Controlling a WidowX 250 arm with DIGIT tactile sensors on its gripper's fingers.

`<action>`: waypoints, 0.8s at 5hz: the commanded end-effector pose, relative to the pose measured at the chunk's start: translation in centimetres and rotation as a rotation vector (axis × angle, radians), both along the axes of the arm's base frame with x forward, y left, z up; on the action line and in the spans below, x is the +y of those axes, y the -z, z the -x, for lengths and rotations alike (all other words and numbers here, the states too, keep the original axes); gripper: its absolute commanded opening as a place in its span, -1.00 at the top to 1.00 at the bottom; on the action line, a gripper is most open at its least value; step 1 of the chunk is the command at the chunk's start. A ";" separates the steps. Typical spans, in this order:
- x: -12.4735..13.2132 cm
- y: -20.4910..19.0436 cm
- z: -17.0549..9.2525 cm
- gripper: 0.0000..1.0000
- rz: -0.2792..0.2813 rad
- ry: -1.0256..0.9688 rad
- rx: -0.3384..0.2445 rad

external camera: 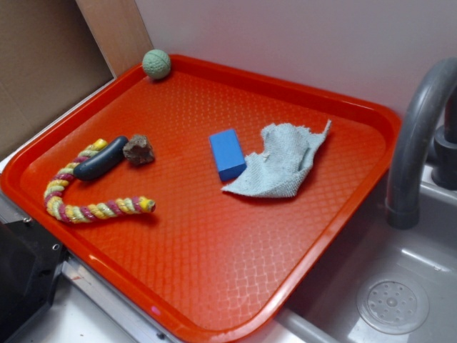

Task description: Grab the blue cloth.

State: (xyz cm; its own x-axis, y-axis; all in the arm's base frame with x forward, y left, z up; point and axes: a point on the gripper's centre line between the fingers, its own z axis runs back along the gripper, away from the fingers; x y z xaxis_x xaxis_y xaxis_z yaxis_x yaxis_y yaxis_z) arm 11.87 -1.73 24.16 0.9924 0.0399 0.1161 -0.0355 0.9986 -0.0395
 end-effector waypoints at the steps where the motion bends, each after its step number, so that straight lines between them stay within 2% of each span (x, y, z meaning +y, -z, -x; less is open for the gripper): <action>1: -8.8 4.9 -9.0 -1.00 -0.030 0.492 -0.187; 2: -9.4 7.3 -11.9 -1.00 0.064 0.562 -0.212; 4: -9.4 7.3 -11.9 -1.00 0.064 0.562 -0.212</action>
State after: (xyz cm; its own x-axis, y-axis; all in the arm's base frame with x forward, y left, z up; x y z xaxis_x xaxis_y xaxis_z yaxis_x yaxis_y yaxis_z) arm 24.04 -10.29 15.64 0.8310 -0.4684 0.3000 0.5056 0.8610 -0.0563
